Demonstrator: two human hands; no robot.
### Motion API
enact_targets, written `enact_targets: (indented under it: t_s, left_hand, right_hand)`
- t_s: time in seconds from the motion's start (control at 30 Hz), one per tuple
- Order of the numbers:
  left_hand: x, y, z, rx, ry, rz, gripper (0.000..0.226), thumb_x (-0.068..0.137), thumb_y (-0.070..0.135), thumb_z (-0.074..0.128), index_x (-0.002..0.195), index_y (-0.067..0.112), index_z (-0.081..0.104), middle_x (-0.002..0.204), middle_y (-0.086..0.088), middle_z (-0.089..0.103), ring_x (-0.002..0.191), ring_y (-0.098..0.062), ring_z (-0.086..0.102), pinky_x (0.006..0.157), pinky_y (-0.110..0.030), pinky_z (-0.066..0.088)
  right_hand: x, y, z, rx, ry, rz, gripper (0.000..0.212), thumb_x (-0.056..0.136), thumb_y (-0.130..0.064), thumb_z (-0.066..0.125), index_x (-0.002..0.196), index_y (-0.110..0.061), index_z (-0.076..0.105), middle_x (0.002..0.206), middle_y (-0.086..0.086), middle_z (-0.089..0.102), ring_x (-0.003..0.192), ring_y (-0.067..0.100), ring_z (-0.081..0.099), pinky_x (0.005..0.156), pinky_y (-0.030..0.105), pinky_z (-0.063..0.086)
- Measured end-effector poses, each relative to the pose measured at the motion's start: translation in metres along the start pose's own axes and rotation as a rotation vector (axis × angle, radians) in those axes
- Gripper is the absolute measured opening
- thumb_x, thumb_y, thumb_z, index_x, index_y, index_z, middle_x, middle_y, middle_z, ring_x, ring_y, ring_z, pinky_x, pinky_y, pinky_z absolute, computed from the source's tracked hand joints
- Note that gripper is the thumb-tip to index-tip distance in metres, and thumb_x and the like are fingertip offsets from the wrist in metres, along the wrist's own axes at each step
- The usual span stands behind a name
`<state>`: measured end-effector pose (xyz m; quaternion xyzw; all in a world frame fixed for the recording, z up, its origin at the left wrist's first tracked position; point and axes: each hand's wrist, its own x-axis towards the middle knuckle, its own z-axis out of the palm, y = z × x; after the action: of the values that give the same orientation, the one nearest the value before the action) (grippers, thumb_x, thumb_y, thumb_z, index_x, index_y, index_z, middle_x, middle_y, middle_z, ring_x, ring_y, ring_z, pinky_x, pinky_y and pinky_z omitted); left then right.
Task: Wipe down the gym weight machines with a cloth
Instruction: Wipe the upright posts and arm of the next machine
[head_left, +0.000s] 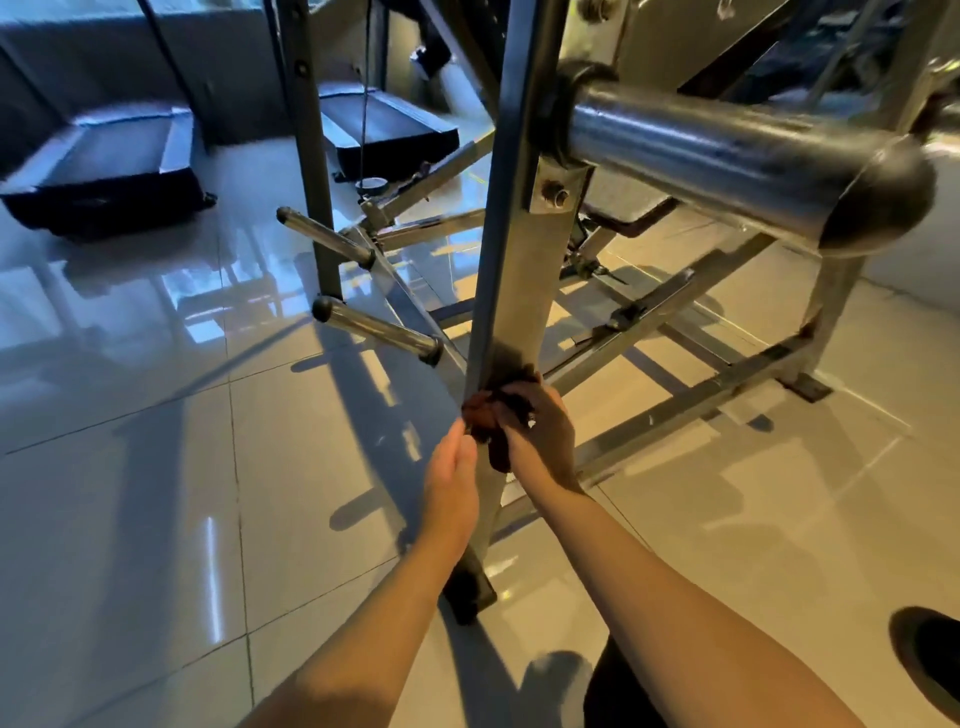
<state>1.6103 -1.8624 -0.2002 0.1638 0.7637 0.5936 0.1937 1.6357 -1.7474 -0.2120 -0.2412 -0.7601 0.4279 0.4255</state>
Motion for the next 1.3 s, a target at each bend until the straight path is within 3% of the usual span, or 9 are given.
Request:
enact_targets:
  t_s: [0.17,0.33,0.5,0.6,0.73,0.83,1.0,1.13,1.3]
  left_hand:
    - [0.006,0.024,0.004,0.008,0.019,0.186,0.043,0.105,0.045,0.031,0.146,0.042,0.045,0.148,0.014,0.049,0.139,-0.006,0.041,0.118,-0.042,0.036]
    - [0.02,0.066,0.007,0.024,0.046,0.349,0.043,0.11,0.035,0.033,0.152,0.042,0.034,0.16,0.018,0.032,0.146,0.001,0.026,0.117,-0.029,0.026]
    - [0.025,0.058,0.012,0.068,0.088,0.378,0.044,0.109,0.035,0.035,0.152,0.041,0.034,0.16,0.018,0.032,0.146,-0.001,0.026,0.117,-0.03,0.026]
    - [0.025,0.062,0.01,0.061,0.09,0.368,0.043,0.11,0.033,0.035,0.152,0.038,0.037,0.158,0.017,0.036,0.145,-0.001,0.029,0.118,-0.029,0.028]
    - [0.022,0.055,0.007,0.043,0.088,0.354,0.043,0.11,0.027,0.037,0.152,0.028,0.041,0.157,0.014,0.04,0.143,0.001,0.033,0.12,-0.027,0.028]
    - [0.017,0.035,0.008,0.088,0.083,0.328,0.043,0.109,0.026,0.038,0.153,0.027,0.039,0.155,0.016,0.039,0.141,0.005,0.032,0.115,-0.017,0.027]
    - [0.012,-0.018,0.012,0.1,0.081,0.233,0.043,0.109,0.023,0.041,0.152,0.028,0.04,0.148,0.021,0.04,0.138,0.006,0.032,0.092,0.01,0.022]
    - [0.011,-0.051,0.017,0.109,0.079,0.177,0.044,0.109,0.028,0.041,0.152,0.033,0.037,0.149,0.026,0.037,0.137,0.009,0.029,0.106,-0.008,0.026]
    - [0.012,-0.061,0.016,0.081,0.092,0.152,0.042,0.109,0.028,0.042,0.151,0.031,0.042,0.148,0.022,0.043,0.137,0.005,0.034,0.111,-0.018,0.031]
  right_hand:
    - [0.029,-0.037,-0.026,0.096,0.056,-0.013,0.019,0.093,-0.014,0.067,0.109,-0.024,0.067,0.118,-0.002,0.062,0.113,0.016,0.058,0.098,0.037,0.051]
    - [0.064,-0.067,-0.022,0.221,0.209,-0.14,0.017,0.089,-0.008,0.069,0.105,-0.015,0.067,0.121,-0.004,0.059,0.119,0.009,0.055,0.105,0.04,0.047]
    - [0.028,-0.021,-0.023,0.235,0.082,0.122,0.024,0.092,0.003,0.064,0.098,-0.021,0.066,0.112,0.001,0.063,0.109,0.009,0.06,0.103,0.046,0.05]
    - [0.047,-0.047,-0.034,0.276,0.09,0.091,0.015,0.092,0.001,0.065,0.106,-0.006,0.067,0.109,-0.006,0.06,0.103,-0.007,0.059,0.099,0.031,0.052]
    - [0.08,-0.078,-0.041,0.125,0.111,-0.071,0.016,0.092,-0.011,0.068,0.101,-0.024,0.064,0.109,-0.016,0.053,0.113,0.017,0.059,0.097,0.038,0.052]
    - [0.059,-0.048,-0.03,0.138,0.044,0.006,0.016,0.093,-0.011,0.066,0.097,-0.026,0.062,0.112,-0.009,0.056,0.109,0.015,0.059,0.096,0.041,0.054]
    - [0.0,0.024,0.0,0.12,0.05,0.064,0.011,0.088,0.002,0.07,0.092,-0.007,0.065,0.106,-0.001,0.06,0.105,-0.007,0.054,0.098,0.034,0.05]
    - [-0.026,0.068,0.023,0.16,0.056,0.096,0.007,0.086,-0.012,0.07,0.09,-0.006,0.069,0.099,0.015,0.065,0.102,0.029,0.064,0.091,0.059,0.051]
    - [-0.009,0.038,0.011,0.195,0.121,0.07,0.012,0.09,0.006,0.067,0.1,0.001,0.07,0.104,0.001,0.065,0.104,-0.008,0.059,0.097,0.025,0.051]
